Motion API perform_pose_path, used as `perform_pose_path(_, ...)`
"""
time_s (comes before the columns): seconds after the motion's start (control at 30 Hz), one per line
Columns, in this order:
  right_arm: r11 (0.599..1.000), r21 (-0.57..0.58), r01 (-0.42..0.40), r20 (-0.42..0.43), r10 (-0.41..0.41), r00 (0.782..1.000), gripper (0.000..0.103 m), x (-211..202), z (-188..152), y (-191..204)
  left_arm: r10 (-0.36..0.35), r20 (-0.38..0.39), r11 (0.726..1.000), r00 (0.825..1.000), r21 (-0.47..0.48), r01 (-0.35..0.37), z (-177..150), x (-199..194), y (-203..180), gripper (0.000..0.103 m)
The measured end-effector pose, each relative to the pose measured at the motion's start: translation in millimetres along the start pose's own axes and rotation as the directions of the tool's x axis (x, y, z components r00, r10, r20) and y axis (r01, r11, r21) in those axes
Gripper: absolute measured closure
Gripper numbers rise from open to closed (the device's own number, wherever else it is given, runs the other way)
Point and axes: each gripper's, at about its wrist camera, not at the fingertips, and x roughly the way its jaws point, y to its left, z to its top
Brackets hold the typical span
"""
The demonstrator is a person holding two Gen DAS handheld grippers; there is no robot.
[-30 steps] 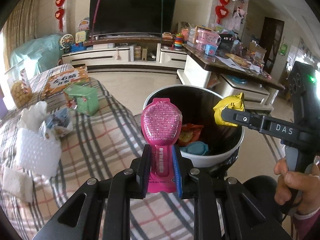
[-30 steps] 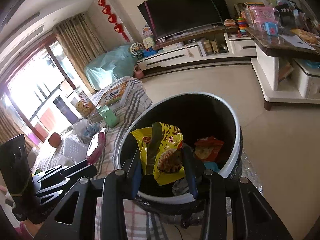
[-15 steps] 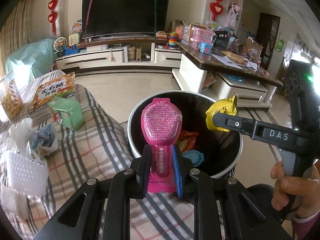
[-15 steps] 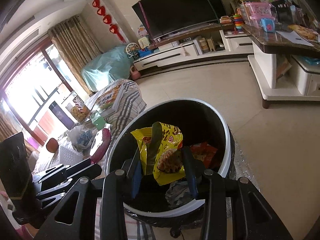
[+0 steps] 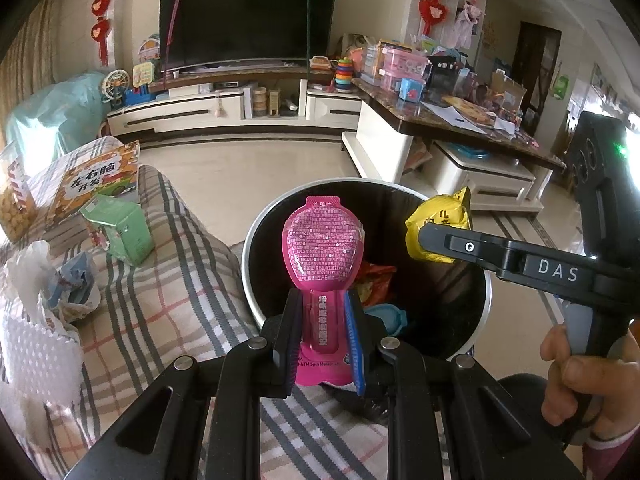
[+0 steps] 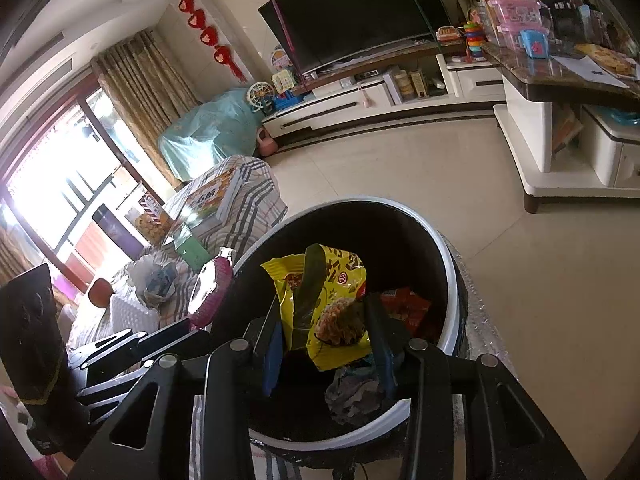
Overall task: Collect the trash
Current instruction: 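Carry the hairbrush and yellow packet over the bin and open both grippers, then move both open grippers back to the table toward the white sponge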
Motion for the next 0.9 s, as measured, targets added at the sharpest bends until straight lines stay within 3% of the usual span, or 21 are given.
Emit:
perform_pose_path(0.3,1.000,-0.003,0.016,-0.001,-0.016,1.000,0.060,3.3,5.9,-1.5,-0.025,0.000,1.000,1.000,-0.008,0.025,4.7,1.4,-0.4,0.082)
perform_pose_path(0.43,1.000,0.010,0.026,0.004,-0.026,1.000,0.043,1.3,7.4,-3.5,-0.016,0.017,1.000,1.000,-0.017,0.017,3.5,-2.2,1.9,0.069)
perform_pose_path(0.5,1.000,0.021,0.022,0.013,-0.023,1.000,0.027,-1.6,7.2,-4.7,-0.015,0.022,0.999,1.000,-0.033,0.015,0.3,-4.9,5.3,0.064)
perform_pose_path(0.6,1.000,0.025,0.019,0.026,-0.020,0.999,0.026,-7.2,5.9,-2.9,-0.010,0.024,0.998,1.000,-0.060,0.012,-6.4,-10.1,11.2,0.057)
perform_pose_path(0.9,1.000,0.016,-0.013,0.041,0.013,0.999,0.015,-15.2,-8.9,20.2,0.015,0.030,0.990,0.999,-0.138,-0.011,-47.1,-41.4,36.8,0.050)
